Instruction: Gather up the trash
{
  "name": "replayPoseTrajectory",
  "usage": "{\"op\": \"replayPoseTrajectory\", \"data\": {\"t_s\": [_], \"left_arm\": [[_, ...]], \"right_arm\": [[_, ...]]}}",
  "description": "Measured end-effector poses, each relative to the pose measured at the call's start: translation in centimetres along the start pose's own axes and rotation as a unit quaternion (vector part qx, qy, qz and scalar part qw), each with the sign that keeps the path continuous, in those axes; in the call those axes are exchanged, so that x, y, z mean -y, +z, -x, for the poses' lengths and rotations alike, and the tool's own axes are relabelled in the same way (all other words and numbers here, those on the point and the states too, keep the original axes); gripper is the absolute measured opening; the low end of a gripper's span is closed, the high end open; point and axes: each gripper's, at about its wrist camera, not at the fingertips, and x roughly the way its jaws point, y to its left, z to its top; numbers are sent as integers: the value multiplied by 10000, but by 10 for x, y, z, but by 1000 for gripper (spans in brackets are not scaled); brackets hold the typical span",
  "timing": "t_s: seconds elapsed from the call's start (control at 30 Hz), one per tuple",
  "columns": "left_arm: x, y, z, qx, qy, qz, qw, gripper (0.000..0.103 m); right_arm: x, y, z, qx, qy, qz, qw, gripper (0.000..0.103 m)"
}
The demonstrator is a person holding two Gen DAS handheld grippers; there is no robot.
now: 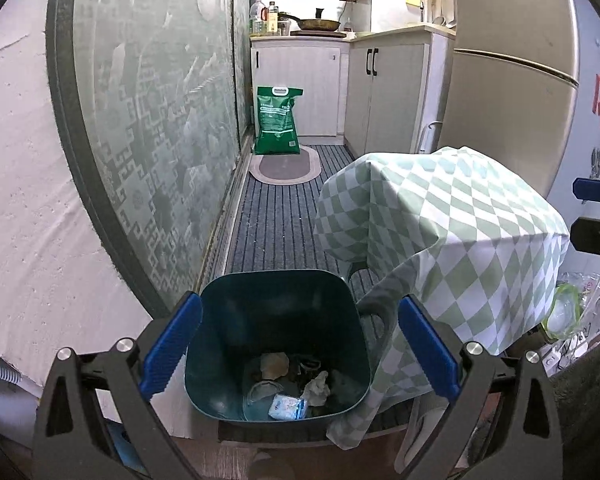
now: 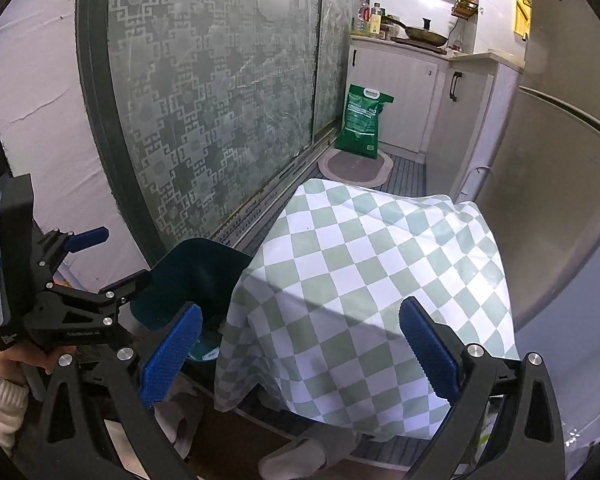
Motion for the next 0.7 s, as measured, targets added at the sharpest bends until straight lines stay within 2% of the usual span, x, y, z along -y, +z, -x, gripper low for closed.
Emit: {"op": "replayPoseTrajectory", "data": {"t_s": [0.7], "left_arm": [[2,0,4,49,-79,-2,10000,100]], "right_arm": [[-3,0,-2,-21,41,2,10000,100]]}}
